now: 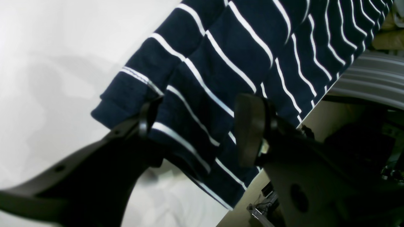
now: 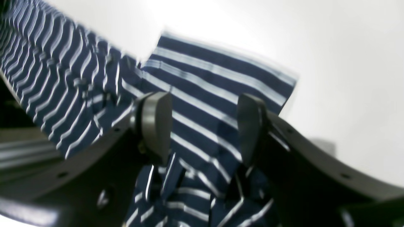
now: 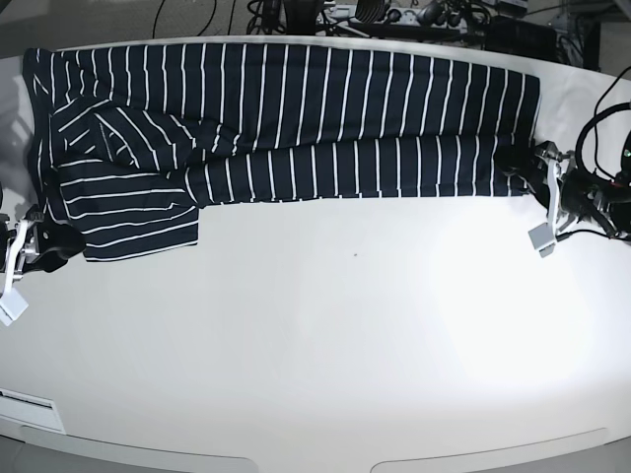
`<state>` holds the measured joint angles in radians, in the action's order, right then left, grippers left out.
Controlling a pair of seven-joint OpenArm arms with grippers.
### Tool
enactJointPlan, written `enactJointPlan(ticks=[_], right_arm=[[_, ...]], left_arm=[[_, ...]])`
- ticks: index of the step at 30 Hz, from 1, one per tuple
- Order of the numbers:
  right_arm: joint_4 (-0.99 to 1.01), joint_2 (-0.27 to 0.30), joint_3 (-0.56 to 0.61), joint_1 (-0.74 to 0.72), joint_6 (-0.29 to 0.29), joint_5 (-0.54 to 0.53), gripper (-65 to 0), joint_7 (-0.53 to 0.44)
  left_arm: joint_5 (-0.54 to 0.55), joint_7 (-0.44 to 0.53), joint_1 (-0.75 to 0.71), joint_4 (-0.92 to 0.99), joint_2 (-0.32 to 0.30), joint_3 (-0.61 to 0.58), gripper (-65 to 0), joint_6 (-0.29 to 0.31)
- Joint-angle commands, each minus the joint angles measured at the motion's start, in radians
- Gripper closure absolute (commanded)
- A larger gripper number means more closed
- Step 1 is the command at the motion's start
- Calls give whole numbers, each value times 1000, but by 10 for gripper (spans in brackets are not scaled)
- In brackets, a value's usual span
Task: Fold the T-shirt properly
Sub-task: 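Grasp the bunched sleeve end with the right gripper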
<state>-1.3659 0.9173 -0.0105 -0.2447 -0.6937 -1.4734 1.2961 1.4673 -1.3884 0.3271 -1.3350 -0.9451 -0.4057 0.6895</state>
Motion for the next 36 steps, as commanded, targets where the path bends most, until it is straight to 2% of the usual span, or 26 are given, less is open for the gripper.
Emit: enactJointPlan(ticks=[1,2,5,8,12,15,18,20,21,24,28,30,33,36], right_arm=[[-8,23,-14,-15,-4,-10,-354,-37],[-7,8,-14,-16,-4,18,-354,-65],[-6,-60,-14,-13,12,233,-354,-174],[-6,-140,-14,-13,87,461,-354,-282],[-6,-223,-14,-13,198,701,-354,-316],[1,-264,-14,-13,266,818,-363,-317],[57,-278,-14,-13,318,861,-363,-330],[119,-278,-14,-13,309,822,-363,-332],[151,-277,-14,-13,286,782,-363,-332],[240,-277,-14,-13,200,616,-362,-332],[290,-277,-14,-13,56,429,-344,-319],[290,-277,-14,-24,-3,335,-264,-266],[290,-277,-14,-58,-4,180,-5,-112],[286,-271,-16,-90,-4,3,0,39]], left_arm=[[16,-8,19,-9,-25,13,-356,9],[16,-8,19,-9,-25,13,-356,9],[16,-8,19,-9,-24,13,-356,-6],[16,-8,19,-9,-25,13,-356,-5],[16,-8,19,-9,-25,13,-356,-5],[16,-8,19,-9,-25,13,-356,-5],[16,-8,19,-9,-25,13,-356,-6],[16,-8,19,-9,-25,13,-356,-5],[16,-8,19,-9,-25,13,-356,-5],[16,-8,19,-9,-25,13,-356,-5],[16,-8,19,-9,-25,13,-356,-5],[16,-8,19,-9,-25,13,-356,-5],[16,-8,19,-9,-25,13,-356,-5],[16,-8,19,-9,-24,13,-356,-5]])
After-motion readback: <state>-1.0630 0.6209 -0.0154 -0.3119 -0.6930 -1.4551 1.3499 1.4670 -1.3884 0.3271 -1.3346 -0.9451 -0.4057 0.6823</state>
